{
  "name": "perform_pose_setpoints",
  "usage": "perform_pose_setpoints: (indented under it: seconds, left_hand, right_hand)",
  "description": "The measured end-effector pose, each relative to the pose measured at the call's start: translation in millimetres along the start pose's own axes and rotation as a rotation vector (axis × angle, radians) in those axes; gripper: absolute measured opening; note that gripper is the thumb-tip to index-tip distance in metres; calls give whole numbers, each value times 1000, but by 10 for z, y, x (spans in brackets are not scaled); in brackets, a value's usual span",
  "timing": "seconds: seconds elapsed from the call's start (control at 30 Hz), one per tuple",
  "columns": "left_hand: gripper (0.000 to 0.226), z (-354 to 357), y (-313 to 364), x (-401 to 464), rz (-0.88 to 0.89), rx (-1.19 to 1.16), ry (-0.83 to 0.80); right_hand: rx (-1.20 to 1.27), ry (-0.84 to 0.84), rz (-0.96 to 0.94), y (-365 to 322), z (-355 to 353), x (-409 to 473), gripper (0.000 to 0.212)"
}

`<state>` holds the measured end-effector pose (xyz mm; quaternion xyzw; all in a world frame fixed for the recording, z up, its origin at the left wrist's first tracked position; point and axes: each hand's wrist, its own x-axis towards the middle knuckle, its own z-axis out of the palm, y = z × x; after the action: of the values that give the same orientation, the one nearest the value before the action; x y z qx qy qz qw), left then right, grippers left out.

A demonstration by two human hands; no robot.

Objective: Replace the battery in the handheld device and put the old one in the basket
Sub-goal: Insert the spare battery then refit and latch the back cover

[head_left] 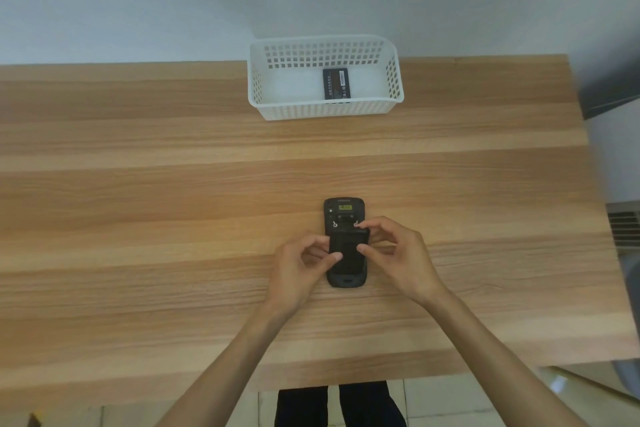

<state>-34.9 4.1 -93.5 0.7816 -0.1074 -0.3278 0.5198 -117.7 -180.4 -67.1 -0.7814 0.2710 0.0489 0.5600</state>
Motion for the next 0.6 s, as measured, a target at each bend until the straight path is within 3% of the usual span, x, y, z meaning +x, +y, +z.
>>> perform_pose_setpoints:
  seconds: [0.6]
  left_hand:
    - [18,10,-56,-64,46,14,11]
  right_hand:
    - [-75,10,-62,79,19,-49,31]
